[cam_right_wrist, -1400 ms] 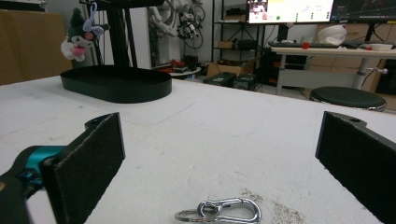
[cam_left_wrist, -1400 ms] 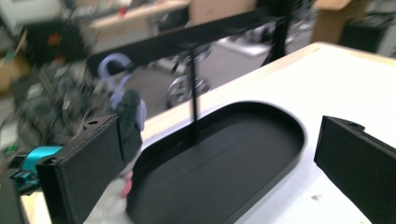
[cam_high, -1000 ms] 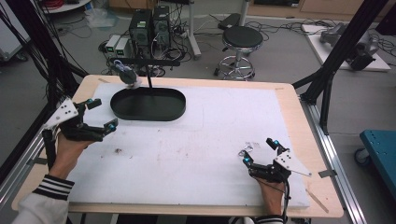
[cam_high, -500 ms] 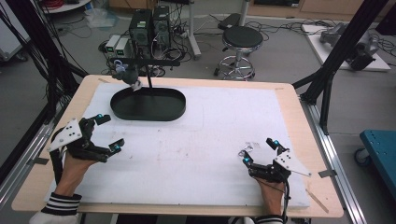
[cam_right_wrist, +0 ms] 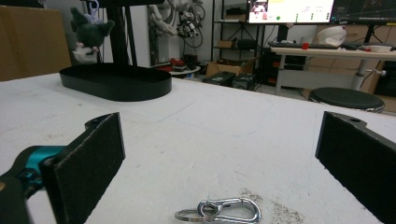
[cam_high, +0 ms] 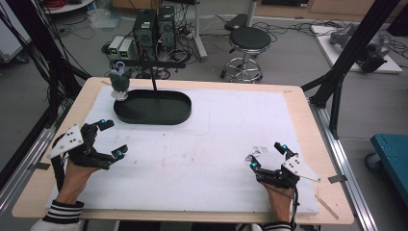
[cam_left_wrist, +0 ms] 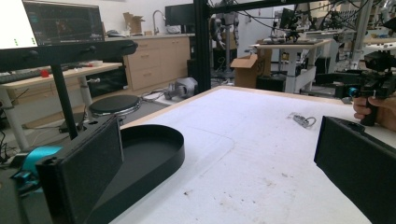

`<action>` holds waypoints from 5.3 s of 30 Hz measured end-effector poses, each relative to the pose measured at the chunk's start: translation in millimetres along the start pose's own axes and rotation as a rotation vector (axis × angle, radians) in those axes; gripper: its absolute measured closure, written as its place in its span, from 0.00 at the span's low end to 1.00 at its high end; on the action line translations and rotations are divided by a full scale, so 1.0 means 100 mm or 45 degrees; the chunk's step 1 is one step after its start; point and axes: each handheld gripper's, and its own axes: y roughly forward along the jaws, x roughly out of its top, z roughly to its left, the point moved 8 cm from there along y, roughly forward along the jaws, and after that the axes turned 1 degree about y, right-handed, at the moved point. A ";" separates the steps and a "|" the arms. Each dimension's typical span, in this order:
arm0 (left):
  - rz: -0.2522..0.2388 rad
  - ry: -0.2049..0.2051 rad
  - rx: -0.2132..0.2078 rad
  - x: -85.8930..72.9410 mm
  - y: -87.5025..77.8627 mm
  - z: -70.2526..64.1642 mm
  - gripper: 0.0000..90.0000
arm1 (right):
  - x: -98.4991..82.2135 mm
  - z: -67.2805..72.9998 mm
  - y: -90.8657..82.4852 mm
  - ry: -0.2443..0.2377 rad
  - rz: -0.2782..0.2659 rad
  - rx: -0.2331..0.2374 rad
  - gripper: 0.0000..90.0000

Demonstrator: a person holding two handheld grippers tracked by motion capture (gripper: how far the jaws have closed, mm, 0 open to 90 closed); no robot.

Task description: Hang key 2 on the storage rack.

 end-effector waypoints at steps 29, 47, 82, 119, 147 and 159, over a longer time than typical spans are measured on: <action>0.005 -0.022 -0.038 -0.03 -0.01 0.00 0.02 | 0.36 -0.04 -0.10 -0.174 0.186 0.150 0.01; 0.082 0.005 -0.125 -0.12 0.13 -0.16 0.02 | 0.39 0.02 0.03 -0.354 0.507 0.442 0.01; 0.103 -0.008 -0.193 -0.18 0.23 -0.27 0.02 | -0.05 0.00 0.39 -0.796 0.988 0.706 0.08; 0.103 -0.035 -0.182 -0.19 0.21 -0.22 0.02 | -0.19 -0.02 0.44 -1.062 1.097 0.731 0.63; 0.102 -0.041 -0.175 -0.19 0.20 -0.21 0.02 | -0.19 -0.07 0.46 -1.045 1.110 0.715 0.97; 0.103 -0.041 -0.175 -0.20 0.20 -0.21 0.02 | -0.13 -0.08 0.47 -0.919 1.080 0.710 0.98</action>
